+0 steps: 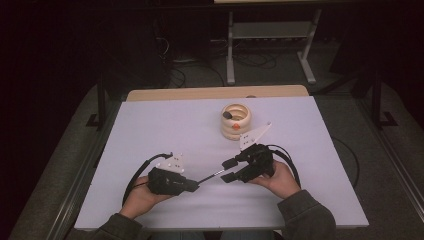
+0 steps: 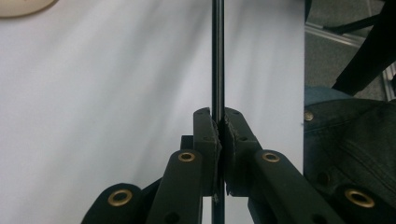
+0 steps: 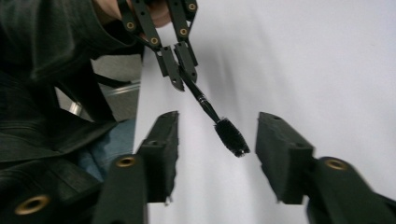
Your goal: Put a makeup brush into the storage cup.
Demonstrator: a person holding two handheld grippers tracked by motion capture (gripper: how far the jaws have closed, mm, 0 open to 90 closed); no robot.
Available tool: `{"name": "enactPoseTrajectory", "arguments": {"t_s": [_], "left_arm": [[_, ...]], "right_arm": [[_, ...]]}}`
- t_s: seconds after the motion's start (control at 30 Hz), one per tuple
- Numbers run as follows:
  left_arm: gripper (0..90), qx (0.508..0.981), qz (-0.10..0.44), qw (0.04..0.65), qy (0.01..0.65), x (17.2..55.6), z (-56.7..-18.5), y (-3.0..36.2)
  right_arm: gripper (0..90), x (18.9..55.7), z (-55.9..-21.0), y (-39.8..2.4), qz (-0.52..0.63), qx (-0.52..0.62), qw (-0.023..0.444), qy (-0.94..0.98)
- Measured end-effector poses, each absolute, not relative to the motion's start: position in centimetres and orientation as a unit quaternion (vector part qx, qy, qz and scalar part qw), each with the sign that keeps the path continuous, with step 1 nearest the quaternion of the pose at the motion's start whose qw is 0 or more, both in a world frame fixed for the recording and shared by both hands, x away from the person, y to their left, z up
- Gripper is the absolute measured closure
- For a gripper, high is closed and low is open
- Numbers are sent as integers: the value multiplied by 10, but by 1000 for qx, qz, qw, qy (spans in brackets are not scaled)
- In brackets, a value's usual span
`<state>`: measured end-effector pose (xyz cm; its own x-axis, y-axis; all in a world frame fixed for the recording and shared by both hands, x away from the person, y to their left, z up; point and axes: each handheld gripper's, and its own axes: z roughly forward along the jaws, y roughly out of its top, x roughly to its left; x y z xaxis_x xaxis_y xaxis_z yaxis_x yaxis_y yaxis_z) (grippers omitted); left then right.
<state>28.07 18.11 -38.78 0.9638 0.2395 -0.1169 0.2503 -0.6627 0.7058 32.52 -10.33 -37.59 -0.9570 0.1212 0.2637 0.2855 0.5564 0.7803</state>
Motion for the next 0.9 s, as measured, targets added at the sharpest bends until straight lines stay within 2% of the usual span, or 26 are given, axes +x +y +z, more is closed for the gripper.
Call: {"name": "enactPoseTrajectory", "arguments": {"t_s": [0.1,0.23,0.3,0.37,0.43,0.5,0.73,0.83,0.9], "left_arm": [[849,911,-9,391,130,281,-387,180],[847,917,-9,379,125,279,-391,177],[841,920,-5,373,125,278,-392,175],[830,920,-8,371,124,279,-391,175],[764,919,-14,372,132,282,-391,176],[751,915,-20,378,138,281,-390,176],[759,922,-24,365,128,277,-390,169],[830,923,-27,364,118,275,-389,166],[846,924,-22,364,114,273,-388,165]], "right_arm": [[598,324,-377,-100,-463,-100,97,-875],[782,324,-376,-95,-454,-83,107,-881],[824,326,-377,-94,-453,-75,125,-880],[840,327,-376,-92,-448,-56,126,-883],[842,325,-373,-89,-441,-44,119,-888],[843,325,-368,-85,-428,-38,116,-896],[844,321,-351,-66,-346,4,90,-934],[844,320,-346,-61,-333,20,83,-939],[844,319,-342,-60,-337,25,78,-938]]}}
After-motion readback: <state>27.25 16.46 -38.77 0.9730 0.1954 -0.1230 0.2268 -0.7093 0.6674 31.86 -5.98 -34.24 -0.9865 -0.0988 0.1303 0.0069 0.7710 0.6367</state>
